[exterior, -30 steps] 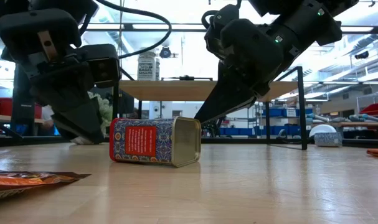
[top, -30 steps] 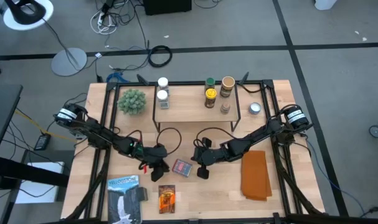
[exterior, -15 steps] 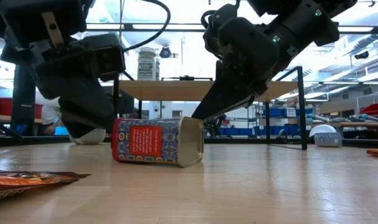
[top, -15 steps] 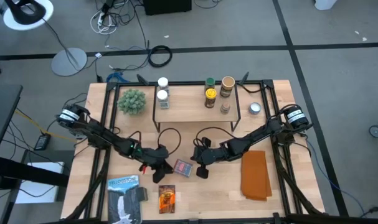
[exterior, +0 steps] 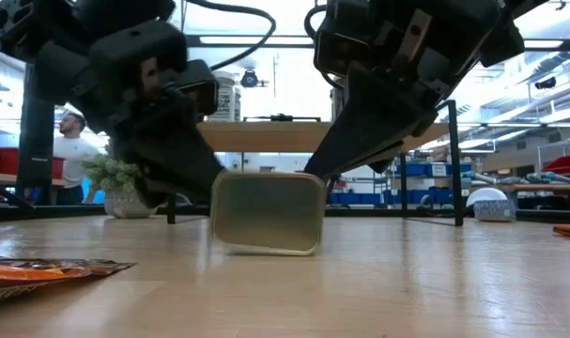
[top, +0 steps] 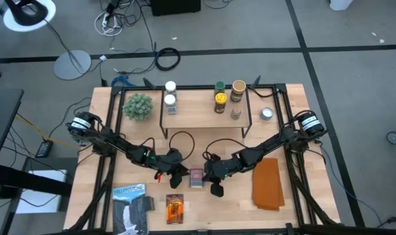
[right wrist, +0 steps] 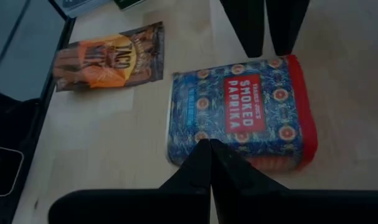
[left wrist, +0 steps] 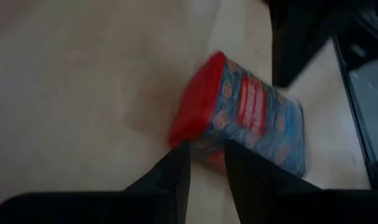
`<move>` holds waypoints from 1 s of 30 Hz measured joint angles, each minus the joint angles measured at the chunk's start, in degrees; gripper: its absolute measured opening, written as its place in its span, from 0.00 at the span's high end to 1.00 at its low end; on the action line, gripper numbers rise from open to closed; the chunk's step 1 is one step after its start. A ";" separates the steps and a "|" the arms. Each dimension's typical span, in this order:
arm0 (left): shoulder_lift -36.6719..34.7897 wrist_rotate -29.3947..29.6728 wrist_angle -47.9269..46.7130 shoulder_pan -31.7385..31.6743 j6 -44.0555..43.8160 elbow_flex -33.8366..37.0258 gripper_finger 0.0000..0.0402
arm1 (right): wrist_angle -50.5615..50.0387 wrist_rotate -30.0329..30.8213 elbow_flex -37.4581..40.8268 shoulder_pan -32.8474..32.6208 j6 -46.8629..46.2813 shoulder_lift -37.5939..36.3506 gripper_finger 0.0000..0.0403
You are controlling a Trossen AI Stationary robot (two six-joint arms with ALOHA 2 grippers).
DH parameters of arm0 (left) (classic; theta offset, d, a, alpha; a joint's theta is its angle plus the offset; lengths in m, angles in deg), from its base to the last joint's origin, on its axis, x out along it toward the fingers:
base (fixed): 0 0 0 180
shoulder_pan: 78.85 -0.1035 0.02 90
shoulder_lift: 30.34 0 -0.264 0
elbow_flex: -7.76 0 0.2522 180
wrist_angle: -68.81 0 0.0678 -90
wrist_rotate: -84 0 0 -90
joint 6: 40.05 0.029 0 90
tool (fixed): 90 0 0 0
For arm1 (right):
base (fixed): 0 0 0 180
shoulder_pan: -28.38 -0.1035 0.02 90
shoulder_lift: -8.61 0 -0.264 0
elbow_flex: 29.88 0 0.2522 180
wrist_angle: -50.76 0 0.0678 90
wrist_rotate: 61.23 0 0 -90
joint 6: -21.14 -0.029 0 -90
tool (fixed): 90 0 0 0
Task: Shelf spices
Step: Put the red seasoning can onto the shelf
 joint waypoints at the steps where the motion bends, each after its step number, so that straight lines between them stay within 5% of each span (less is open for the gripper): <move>1: -0.03 0.42 0.08 -0.11 0.00 -0.09 0.74 | 0.03 0.17 0.00 -0.24 0.06 0.00 1.00; 12: -2.20 -3.70 -0.35 -0.37 0.02 -0.07 0.74 | -1.61 3.71 0.00 -0.82 -0.24 -3.28 1.00; 21: -2.28 -3.68 -2.06 -0.68 0.26 -0.01 0.74 | -12.78 4.18 0.00 0.92 -15.12 -6.08 1.00; 30: -2.31 -1.98 -4.66 -0.94 1.43 -0.01 0.74 | -17.97 1.18 0.00 1.83 -19.89 -6.00 0.97</move>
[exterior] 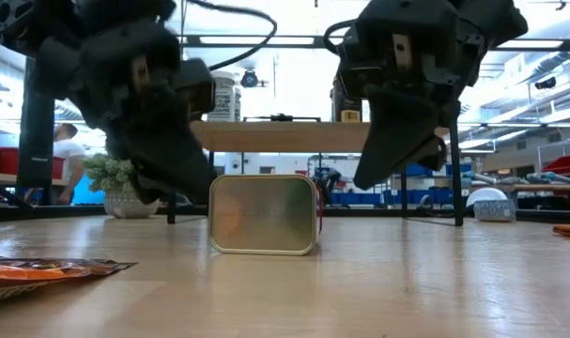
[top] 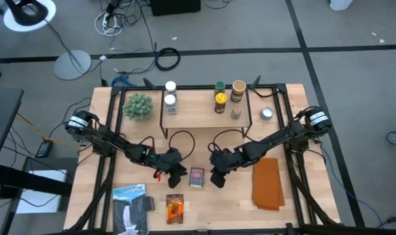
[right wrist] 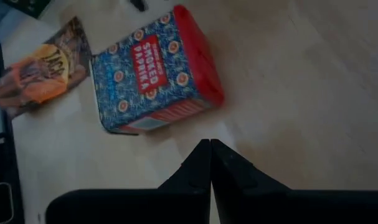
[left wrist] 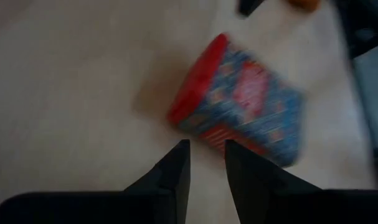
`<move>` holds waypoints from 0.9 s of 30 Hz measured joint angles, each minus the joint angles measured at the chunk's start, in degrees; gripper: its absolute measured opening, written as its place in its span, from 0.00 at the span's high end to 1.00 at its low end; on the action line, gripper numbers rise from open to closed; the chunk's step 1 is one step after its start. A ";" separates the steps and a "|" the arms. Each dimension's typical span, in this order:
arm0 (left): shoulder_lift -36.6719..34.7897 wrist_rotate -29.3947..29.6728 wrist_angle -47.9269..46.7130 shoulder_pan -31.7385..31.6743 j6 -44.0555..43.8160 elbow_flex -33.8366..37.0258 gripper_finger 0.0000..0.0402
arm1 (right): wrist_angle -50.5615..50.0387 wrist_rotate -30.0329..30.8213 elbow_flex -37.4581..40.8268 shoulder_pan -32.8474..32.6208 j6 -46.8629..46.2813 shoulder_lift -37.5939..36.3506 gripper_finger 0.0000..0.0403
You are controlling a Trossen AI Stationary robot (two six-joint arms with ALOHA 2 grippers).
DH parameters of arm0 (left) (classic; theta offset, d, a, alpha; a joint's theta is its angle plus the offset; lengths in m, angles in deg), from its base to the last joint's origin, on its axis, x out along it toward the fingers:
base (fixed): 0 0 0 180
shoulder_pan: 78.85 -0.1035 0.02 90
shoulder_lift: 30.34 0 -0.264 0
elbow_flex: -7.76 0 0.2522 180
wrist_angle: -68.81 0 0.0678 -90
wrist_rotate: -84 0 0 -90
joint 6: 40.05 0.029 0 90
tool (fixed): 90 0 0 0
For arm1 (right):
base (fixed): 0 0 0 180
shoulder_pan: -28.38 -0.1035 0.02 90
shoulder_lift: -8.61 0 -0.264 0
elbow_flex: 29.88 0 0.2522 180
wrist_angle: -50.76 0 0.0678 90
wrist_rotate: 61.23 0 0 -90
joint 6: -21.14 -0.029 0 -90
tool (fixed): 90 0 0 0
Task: Shelf spices
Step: Put the red seasoning can onto the shelf
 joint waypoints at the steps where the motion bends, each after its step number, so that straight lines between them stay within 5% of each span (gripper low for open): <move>1: 0.00 0.42 -1.47 -0.20 0.26 0.00 0.74 | 0.33 0.57 0.00 0.00 -0.04 0.26 0.98; 14: 0.88 2.74 -5.87 -2.30 0.16 0.09 0.74 | 6.08 0.94 0.02 1.08 1.90 7.46 1.00; 27: 5.75 1.89 3.24 -2.38 3.80 0.03 0.74 | 11.94 4.27 0.00 1.40 4.72 8.95 1.00</move>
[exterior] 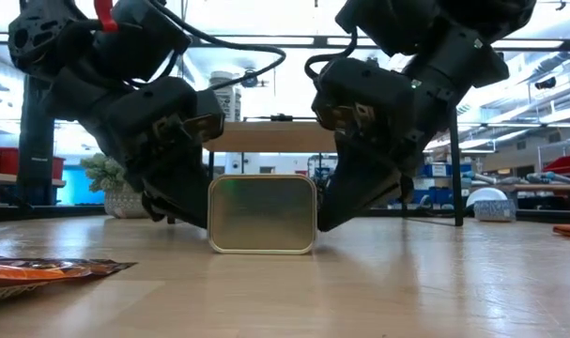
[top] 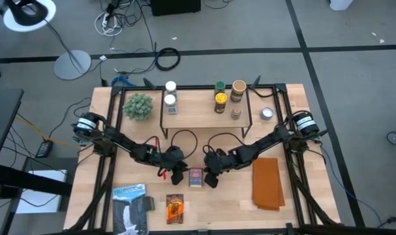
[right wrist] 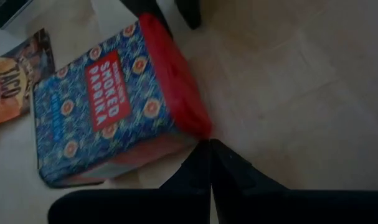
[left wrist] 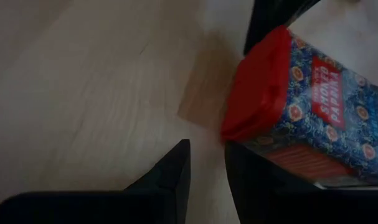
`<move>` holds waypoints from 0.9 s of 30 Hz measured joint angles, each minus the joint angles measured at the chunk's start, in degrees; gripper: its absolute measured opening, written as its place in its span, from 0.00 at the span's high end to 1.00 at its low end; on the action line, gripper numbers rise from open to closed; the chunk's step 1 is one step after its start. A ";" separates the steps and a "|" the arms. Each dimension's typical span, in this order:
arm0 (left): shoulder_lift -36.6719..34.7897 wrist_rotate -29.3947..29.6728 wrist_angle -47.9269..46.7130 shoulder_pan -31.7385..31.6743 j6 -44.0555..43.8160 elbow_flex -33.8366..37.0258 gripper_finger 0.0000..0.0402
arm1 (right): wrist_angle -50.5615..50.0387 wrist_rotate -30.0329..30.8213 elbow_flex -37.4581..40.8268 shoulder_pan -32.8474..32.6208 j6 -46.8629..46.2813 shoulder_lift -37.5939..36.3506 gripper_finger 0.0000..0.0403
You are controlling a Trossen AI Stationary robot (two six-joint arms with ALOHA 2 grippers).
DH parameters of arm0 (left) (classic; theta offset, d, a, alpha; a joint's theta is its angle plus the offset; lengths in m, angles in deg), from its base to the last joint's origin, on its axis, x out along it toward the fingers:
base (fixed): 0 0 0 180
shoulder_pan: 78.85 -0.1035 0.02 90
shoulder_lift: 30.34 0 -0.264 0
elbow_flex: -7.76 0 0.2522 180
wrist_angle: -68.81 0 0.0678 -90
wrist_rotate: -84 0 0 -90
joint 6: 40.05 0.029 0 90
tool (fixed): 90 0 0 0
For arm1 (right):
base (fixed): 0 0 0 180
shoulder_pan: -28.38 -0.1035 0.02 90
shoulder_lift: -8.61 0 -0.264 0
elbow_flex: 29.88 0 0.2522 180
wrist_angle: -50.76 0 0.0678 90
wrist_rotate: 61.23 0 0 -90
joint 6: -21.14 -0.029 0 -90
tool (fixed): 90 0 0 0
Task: Shelf spices
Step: Put the red seasoning can onto the shelf
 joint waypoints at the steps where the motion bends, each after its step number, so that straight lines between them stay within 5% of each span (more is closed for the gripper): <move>1: 0.00 -0.02 0.80 0.00 0.87 0.06 0.74 | 0.10 0.10 0.00 0.05 0.30 0.00 1.00; 17: -0.25 0.47 4.00 -0.04 3.80 -0.16 0.74 | 3.83 2.18 -0.11 -0.10 3.06 -0.25 1.00; 27: -1.25 -1.20 -3.24 -0.24 5.47 -2.51 0.74 | 2.10 4.31 -0.44 -0.77 3.62 -0.13 1.00</move>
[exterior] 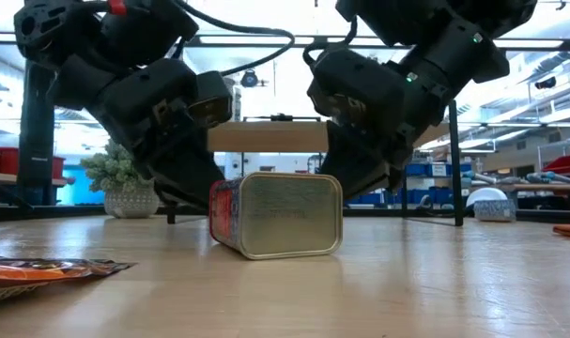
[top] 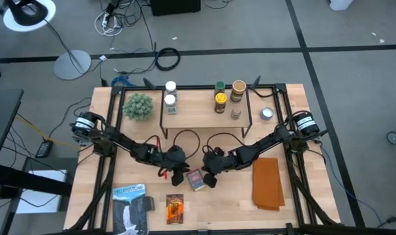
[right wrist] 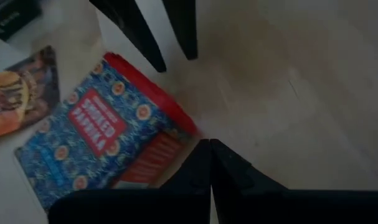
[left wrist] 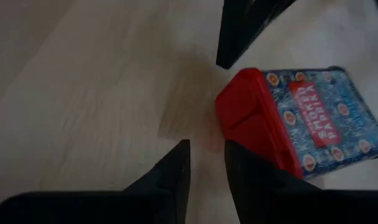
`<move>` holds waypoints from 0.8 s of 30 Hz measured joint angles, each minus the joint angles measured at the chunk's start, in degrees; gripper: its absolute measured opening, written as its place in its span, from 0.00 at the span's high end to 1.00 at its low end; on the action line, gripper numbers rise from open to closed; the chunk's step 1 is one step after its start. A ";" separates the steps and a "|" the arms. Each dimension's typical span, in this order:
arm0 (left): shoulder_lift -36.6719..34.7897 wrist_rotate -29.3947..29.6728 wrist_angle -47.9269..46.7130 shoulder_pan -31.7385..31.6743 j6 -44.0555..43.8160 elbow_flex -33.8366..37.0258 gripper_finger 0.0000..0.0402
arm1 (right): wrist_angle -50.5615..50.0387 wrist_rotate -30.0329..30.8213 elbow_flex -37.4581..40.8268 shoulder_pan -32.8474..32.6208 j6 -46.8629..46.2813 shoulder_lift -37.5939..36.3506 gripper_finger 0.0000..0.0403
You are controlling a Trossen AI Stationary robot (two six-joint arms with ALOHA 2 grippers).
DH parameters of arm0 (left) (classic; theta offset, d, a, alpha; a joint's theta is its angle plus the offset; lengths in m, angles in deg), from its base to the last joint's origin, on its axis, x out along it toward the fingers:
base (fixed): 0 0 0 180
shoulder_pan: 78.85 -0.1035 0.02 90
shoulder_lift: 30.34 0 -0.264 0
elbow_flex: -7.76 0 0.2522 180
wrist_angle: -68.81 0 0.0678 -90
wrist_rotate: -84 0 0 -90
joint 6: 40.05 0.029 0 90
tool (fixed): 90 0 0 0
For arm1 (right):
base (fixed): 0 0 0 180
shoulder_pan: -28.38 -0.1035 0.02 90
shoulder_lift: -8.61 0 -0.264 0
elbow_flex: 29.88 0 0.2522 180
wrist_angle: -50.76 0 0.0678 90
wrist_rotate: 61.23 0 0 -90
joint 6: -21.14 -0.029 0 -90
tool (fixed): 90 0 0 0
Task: Shelf spices
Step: Put the red seasoning can onto the shelf
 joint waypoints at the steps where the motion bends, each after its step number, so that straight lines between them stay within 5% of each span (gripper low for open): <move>1: -0.06 0.00 -1.53 -0.15 -0.04 -0.52 0.74 | -0.46 0.04 0.00 0.00 -0.06 0.00 1.00; 7: -1.12 1.12 -11.86 -0.25 -1.57 -2.01 0.77 | -2.91 0.01 -0.02 -0.02 -1.59 0.00 1.00; 13: -1.60 -3.75 -18.50 0.19 -2.27 -4.25 0.81 | -2.57 -0.30 -0.02 -0.02 -1.61 0.00 1.00; 24: -1.55 -9.93 -20.58 3.28 -4.72 -6.20 0.83 | -0.10 -0.56 -0.02 0.07 0.76 0.00 1.00</move>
